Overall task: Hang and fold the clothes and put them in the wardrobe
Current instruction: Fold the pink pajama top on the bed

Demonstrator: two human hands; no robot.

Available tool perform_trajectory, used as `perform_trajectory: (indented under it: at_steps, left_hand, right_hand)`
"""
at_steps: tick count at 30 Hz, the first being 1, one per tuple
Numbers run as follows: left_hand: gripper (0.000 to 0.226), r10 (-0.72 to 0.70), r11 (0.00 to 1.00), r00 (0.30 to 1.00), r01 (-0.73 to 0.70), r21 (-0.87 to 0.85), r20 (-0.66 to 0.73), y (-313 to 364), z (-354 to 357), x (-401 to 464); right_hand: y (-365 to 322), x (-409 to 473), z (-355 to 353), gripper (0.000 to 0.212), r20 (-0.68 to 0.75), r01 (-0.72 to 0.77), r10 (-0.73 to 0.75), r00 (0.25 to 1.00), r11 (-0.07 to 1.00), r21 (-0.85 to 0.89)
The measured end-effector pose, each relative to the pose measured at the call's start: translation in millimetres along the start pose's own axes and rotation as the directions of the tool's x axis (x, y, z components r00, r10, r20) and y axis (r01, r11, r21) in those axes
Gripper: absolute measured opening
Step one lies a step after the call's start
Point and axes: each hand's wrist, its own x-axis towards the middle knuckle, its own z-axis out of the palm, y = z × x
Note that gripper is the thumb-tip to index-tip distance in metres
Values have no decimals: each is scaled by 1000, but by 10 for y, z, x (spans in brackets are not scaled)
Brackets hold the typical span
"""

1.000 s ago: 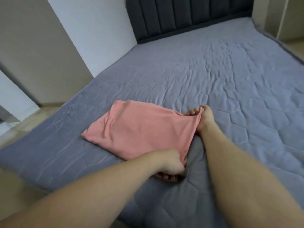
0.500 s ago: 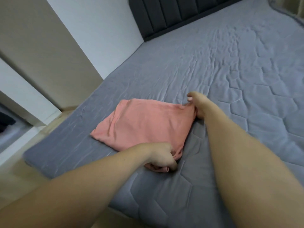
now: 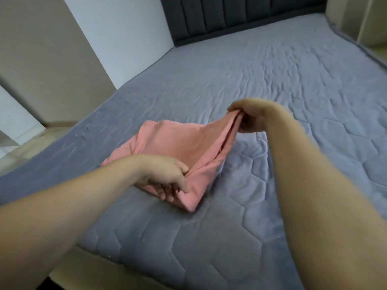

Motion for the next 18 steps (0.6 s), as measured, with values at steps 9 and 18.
perform_trajectory:
  at_steps: [9, 18]
  left_hand:
    - [25, -21, 977, 911, -69, -202, -411, -1515, -970, 186]
    - [14, -215, 937, 696, -51, -347, -685, -2471, -1477, 936]
  right_hand:
    - [-348, 707, 1530, 15, -326, 240, -190, 926, 963, 120]
    - [-539, 1659, 2414, 6, -145, 274, -409, 901, 795, -541]
